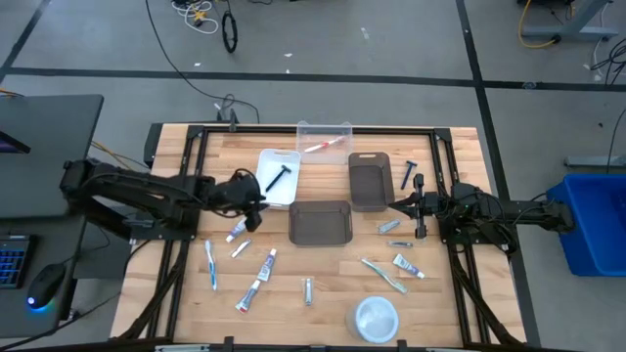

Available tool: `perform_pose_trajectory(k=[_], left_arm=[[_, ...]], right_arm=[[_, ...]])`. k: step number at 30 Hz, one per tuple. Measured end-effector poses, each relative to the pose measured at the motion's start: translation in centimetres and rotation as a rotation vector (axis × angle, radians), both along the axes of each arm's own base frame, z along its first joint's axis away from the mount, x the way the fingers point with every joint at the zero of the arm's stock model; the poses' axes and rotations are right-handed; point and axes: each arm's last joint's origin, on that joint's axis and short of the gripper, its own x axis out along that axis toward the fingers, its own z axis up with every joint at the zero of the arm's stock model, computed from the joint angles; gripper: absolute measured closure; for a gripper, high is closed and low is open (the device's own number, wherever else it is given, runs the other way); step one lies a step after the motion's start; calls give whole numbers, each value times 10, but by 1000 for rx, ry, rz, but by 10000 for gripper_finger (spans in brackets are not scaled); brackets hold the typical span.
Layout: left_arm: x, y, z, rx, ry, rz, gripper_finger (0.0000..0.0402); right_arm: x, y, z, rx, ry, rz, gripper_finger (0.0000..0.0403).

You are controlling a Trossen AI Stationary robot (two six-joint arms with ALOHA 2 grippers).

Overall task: Pick & Place Travel size toiletries
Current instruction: Put the white toothpaste into the bottom black bin

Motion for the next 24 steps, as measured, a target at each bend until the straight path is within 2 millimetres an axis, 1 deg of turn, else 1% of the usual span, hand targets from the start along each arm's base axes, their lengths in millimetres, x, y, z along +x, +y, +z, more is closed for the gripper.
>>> perform_pose_trajectory(k=[8,14,17,24], left_arm=[[-2,-16,-1,-2,1,-52,276],[-3,-23,-1,4,12,-95,276],[-4,-25,-1,5,48,-135,276],[-4,-25,18,32,146,-178,276]], right_arm=[[0,0,0,0,0,0,389],[0,0,0,0,0,0,389],[0,0,0,0,-1,0,389],[0,0,0,0,0,0,389]])
